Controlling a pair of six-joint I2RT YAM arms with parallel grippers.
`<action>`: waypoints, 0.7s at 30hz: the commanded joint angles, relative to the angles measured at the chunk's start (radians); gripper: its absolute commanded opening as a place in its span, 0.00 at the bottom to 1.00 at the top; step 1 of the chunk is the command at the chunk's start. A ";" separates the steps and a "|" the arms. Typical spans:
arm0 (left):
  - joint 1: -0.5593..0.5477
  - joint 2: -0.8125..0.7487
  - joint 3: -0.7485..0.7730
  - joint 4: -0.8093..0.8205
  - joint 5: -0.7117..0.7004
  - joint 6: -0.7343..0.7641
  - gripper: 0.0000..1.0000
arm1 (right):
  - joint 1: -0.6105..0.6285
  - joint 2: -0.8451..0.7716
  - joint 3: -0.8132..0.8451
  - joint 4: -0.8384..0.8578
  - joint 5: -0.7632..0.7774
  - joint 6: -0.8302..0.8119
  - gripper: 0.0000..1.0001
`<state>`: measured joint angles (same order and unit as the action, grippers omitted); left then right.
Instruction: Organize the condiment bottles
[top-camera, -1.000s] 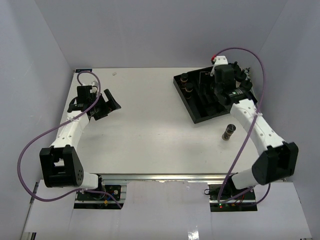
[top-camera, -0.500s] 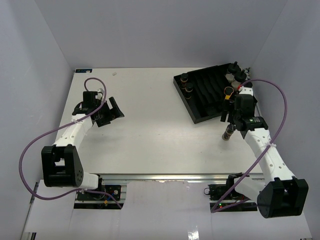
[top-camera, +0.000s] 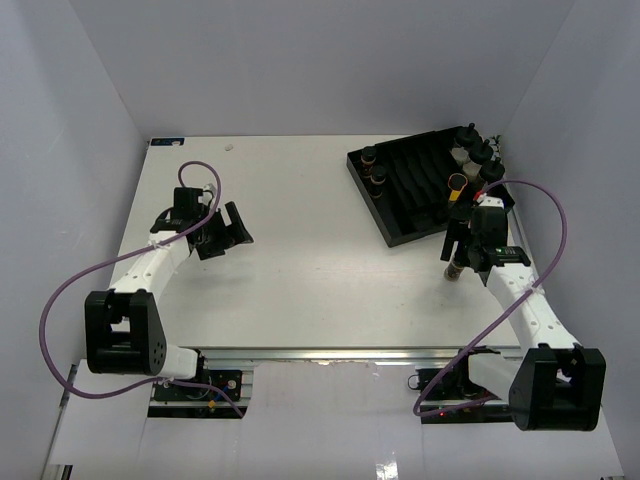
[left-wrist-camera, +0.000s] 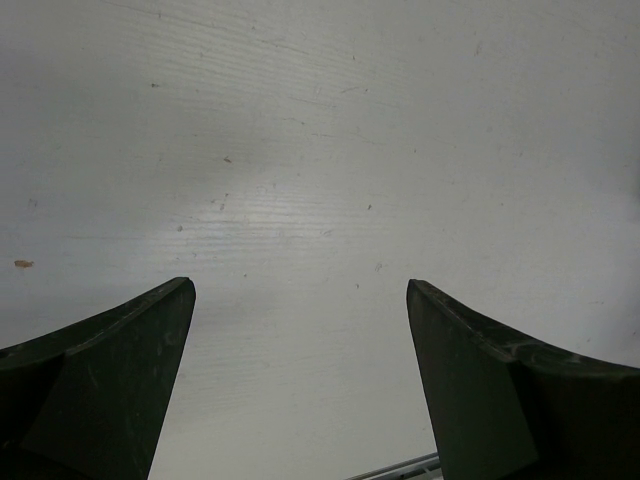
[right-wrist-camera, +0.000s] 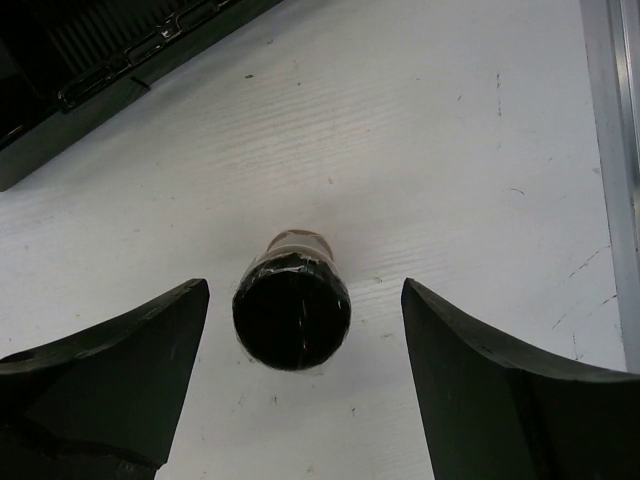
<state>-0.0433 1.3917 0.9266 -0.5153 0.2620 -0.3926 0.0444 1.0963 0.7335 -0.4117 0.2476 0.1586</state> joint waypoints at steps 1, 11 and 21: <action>-0.006 -0.053 -0.008 0.009 -0.010 0.014 0.98 | -0.010 0.054 -0.008 0.084 -0.010 0.012 0.83; -0.007 -0.063 -0.001 0.013 0.001 0.015 0.98 | -0.013 0.089 -0.019 0.106 -0.010 0.011 0.50; -0.007 -0.080 0.000 0.017 0.005 0.010 0.98 | 0.025 0.025 0.125 0.006 -0.060 -0.005 0.08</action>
<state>-0.0456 1.3661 0.9241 -0.5150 0.2592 -0.3891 0.0378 1.1749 0.7277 -0.3646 0.2226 0.1625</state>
